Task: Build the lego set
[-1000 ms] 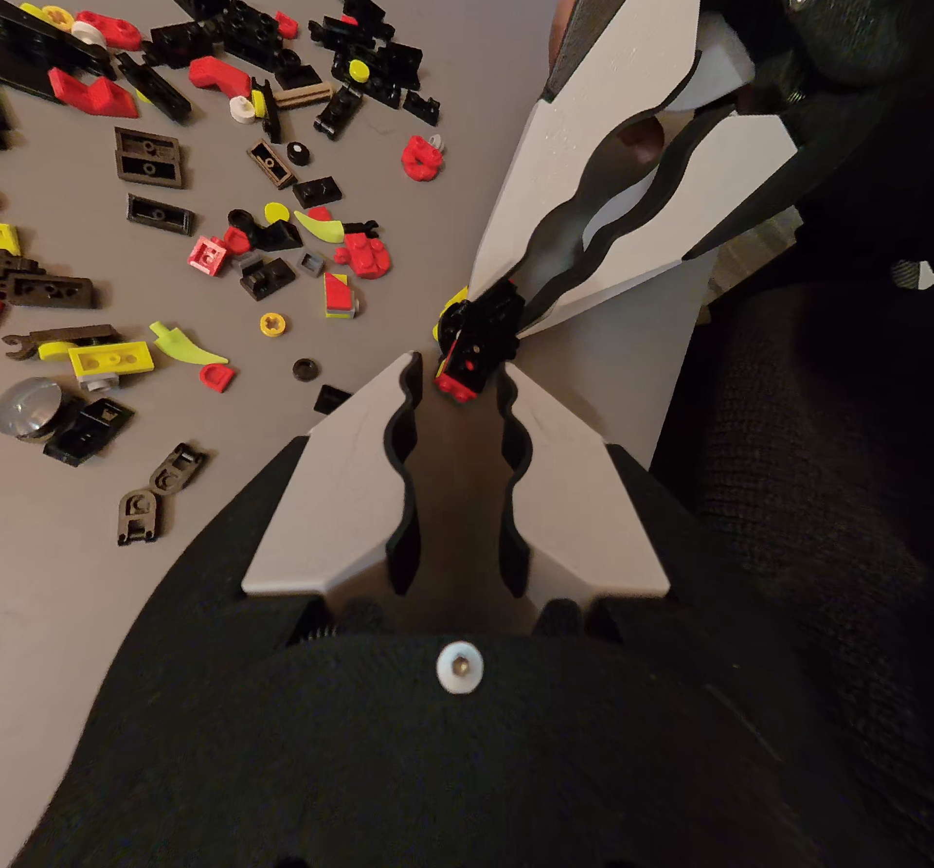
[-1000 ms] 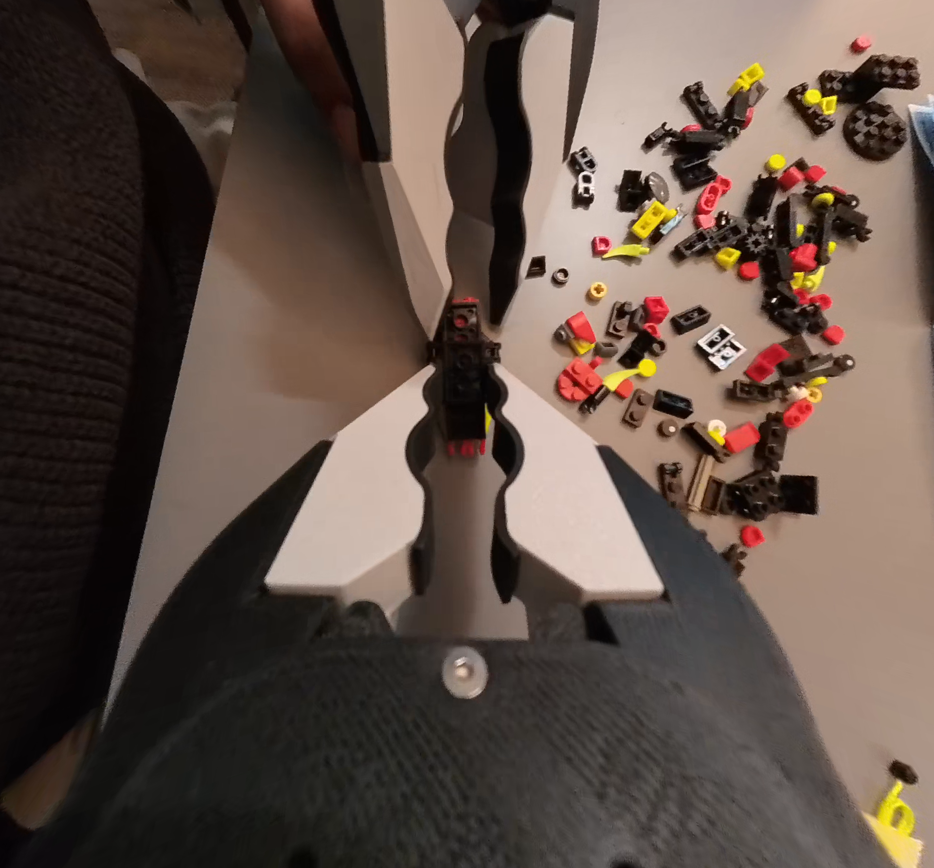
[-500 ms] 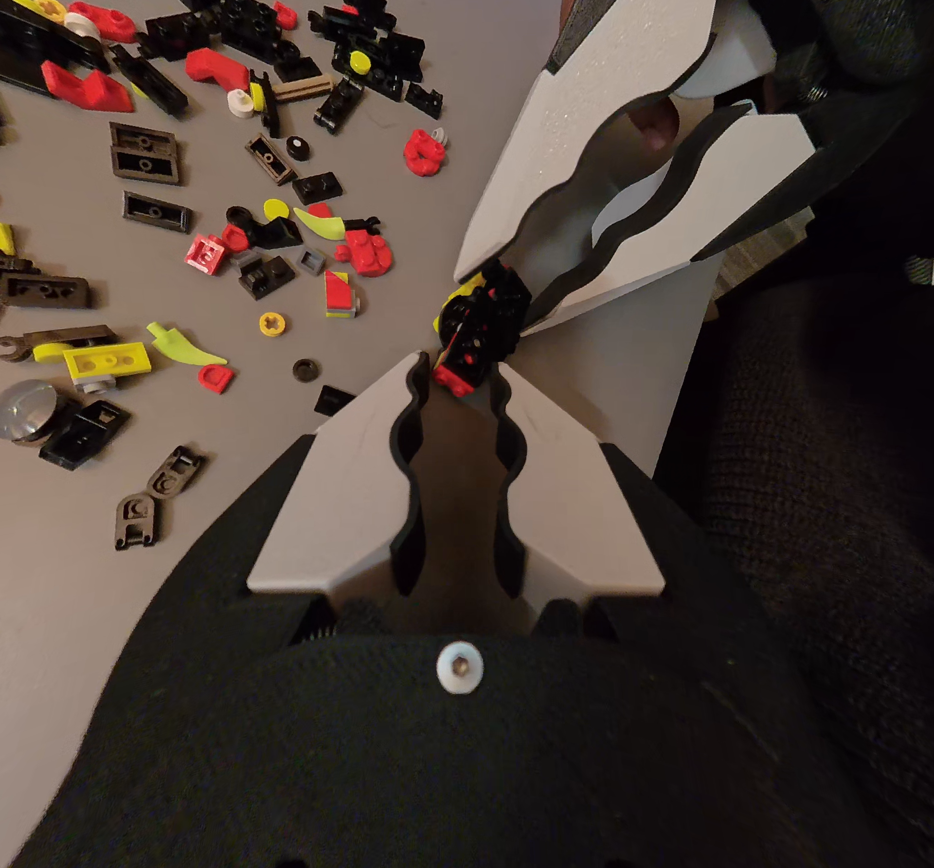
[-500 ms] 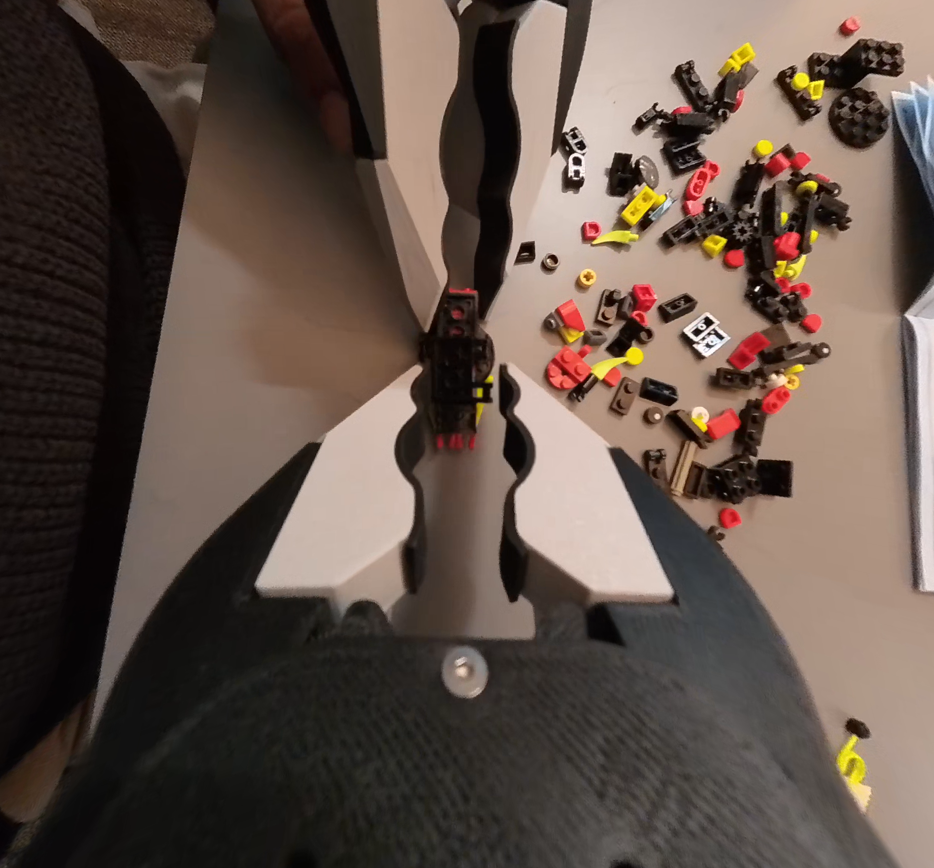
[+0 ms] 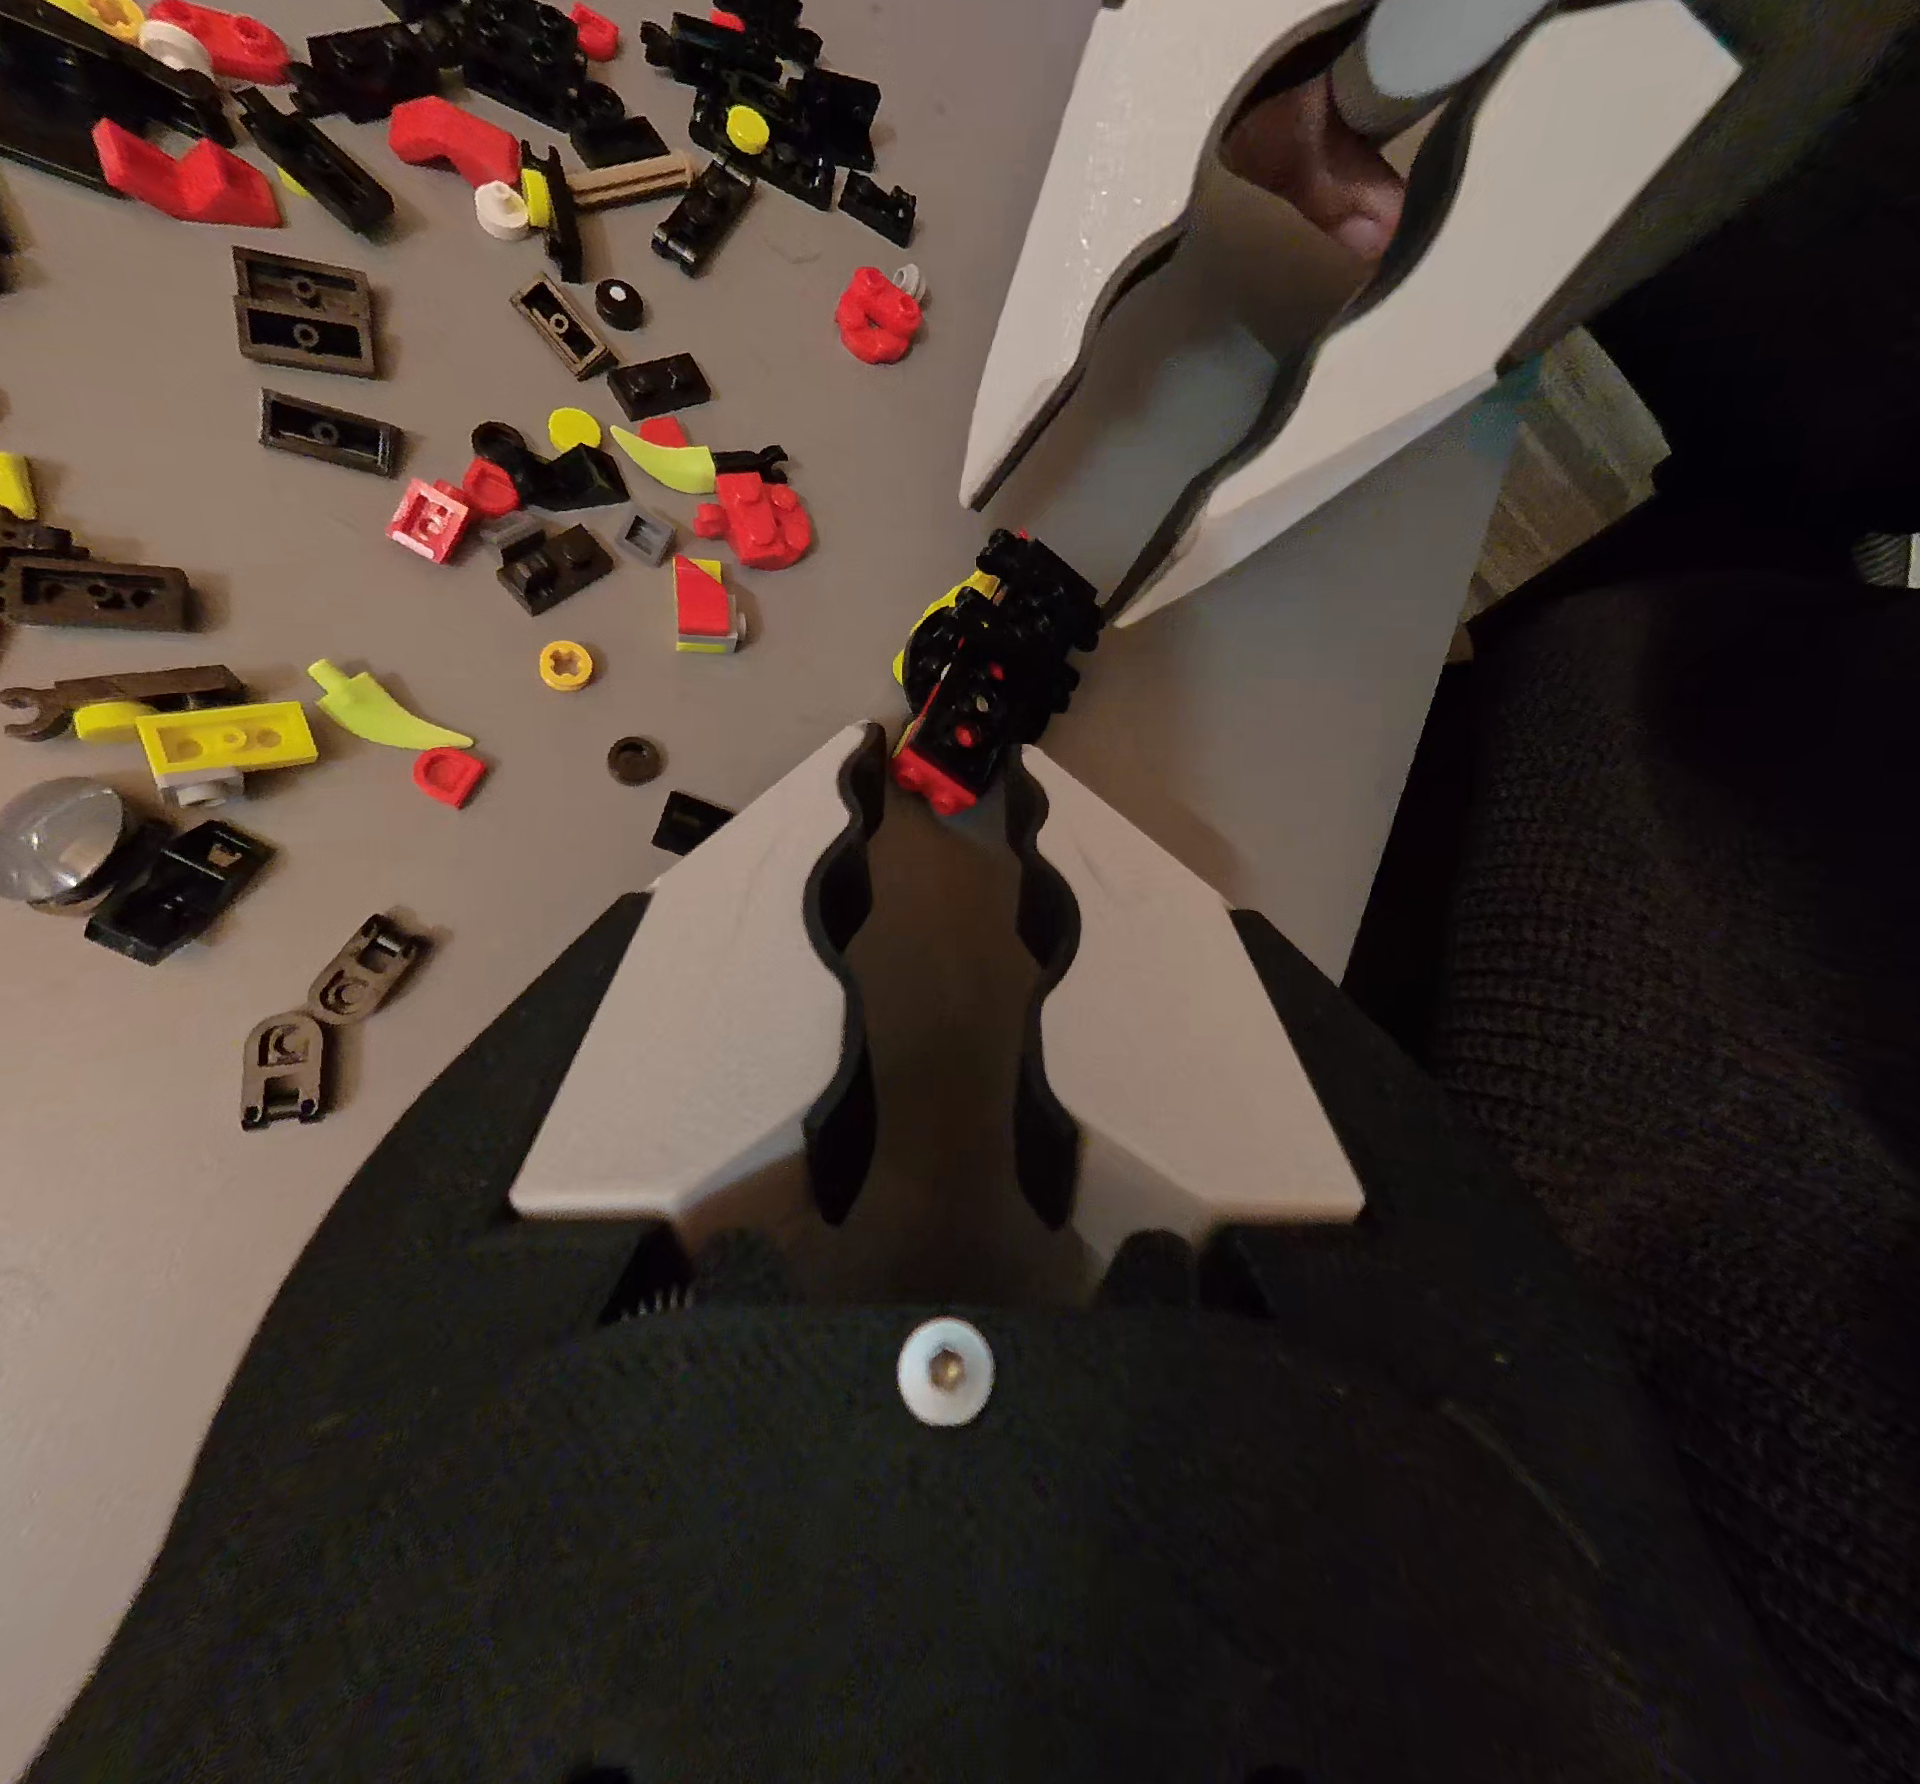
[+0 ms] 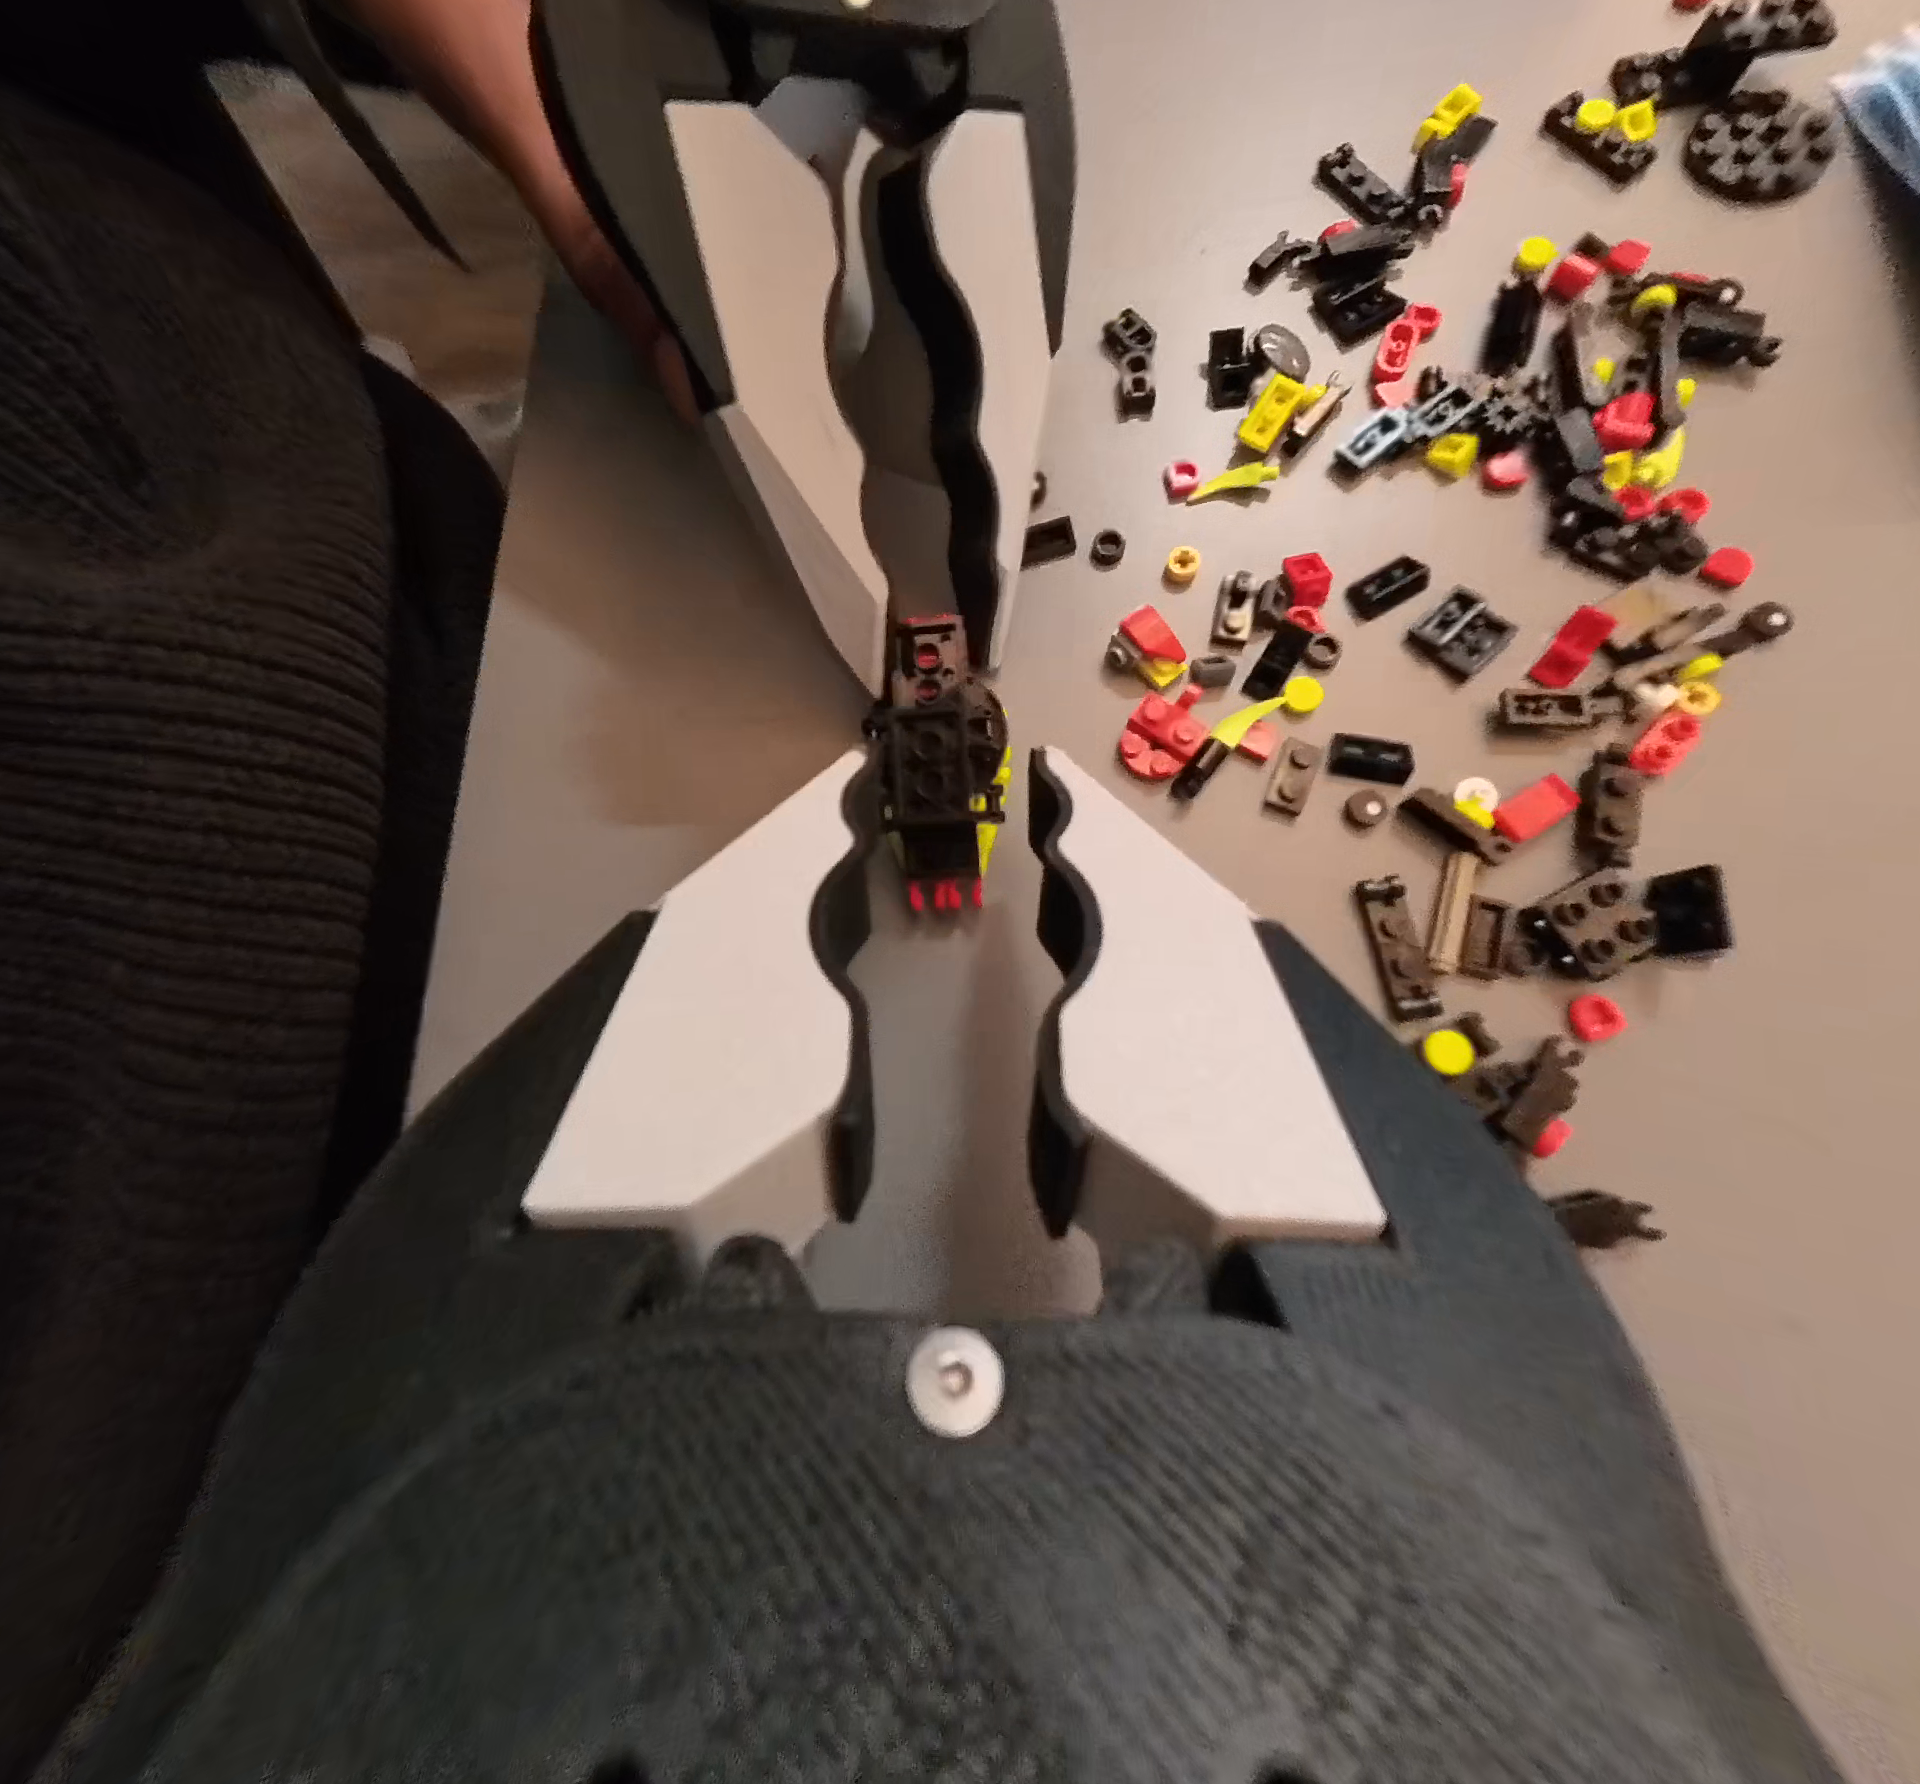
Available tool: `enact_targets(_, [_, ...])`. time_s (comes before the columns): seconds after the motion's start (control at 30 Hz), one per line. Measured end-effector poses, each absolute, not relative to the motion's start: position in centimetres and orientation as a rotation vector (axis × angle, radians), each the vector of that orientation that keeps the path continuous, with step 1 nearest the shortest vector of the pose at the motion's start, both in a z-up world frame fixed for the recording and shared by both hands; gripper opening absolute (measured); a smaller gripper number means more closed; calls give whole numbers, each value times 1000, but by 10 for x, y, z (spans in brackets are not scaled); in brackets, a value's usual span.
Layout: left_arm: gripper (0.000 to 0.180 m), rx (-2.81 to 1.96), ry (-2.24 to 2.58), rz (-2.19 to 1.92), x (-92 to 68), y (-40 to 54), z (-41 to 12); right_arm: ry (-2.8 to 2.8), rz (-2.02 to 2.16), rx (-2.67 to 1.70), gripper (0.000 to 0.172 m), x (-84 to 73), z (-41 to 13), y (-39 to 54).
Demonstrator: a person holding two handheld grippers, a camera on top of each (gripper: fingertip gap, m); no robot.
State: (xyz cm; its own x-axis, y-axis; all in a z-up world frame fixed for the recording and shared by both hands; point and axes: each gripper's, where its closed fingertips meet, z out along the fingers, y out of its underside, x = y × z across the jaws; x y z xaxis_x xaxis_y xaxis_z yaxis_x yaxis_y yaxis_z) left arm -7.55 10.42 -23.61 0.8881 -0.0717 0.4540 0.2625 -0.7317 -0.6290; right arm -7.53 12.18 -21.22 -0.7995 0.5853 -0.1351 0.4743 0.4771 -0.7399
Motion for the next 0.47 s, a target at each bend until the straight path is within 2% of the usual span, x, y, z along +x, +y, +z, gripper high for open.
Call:
enact_targets(0.2, [20,-2318,-135,-605,-75,104,-236,-2594,1434,-1212,23,-76,-221,124])
enact_targets(0.47, [19,-2318,-119,-610,-73,104,-236,-2589,1513,-1256,20,-79,-221,120])
